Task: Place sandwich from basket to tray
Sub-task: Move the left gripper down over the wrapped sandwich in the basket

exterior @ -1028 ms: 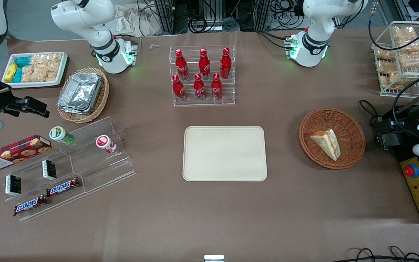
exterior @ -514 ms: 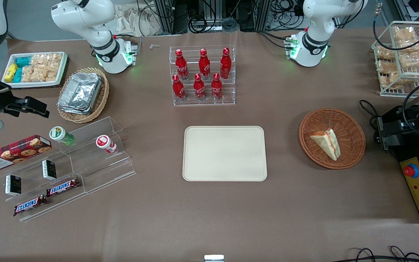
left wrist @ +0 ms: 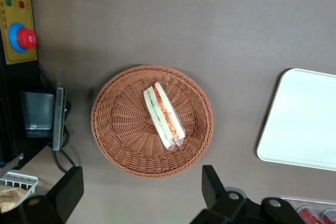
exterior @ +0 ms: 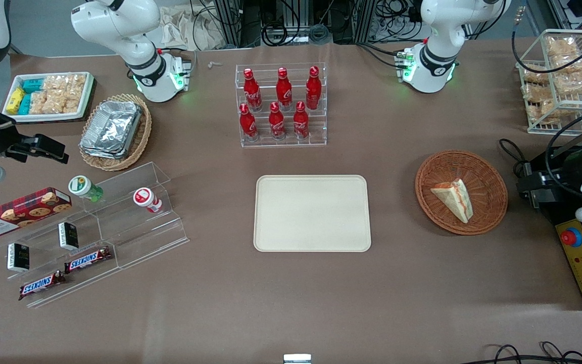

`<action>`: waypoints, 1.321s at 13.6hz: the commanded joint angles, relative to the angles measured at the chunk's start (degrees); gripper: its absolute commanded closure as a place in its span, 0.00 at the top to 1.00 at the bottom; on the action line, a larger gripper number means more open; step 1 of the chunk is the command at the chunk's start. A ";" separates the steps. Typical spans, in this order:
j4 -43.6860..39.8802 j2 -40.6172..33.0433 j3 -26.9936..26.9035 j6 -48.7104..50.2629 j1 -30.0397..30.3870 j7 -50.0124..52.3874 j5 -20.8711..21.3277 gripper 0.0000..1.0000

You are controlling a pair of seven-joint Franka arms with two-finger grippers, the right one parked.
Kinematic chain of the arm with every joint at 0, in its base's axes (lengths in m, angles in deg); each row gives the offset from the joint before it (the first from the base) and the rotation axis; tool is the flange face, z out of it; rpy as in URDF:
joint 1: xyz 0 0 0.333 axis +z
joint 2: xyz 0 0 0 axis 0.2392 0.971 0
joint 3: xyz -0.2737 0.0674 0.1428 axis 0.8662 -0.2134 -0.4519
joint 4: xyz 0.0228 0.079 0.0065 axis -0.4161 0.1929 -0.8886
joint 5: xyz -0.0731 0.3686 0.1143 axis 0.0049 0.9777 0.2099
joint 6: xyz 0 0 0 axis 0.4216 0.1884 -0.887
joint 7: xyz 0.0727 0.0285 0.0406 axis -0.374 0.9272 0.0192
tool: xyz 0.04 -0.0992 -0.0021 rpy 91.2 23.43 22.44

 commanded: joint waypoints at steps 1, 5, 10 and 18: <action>9.70 -4.98 -0.06 -5.06 -0.16 1.59 -0.61 1.00; 26.18 -11.70 -0.14 -17.58 -0.16 3.25 -0.69 1.00; 32.15 -9.24 0.47 -23.46 -2.18 12.38 -0.61 1.00; 34.71 -0.45 0.03 -27.86 -4.12 20.75 0.71 0.99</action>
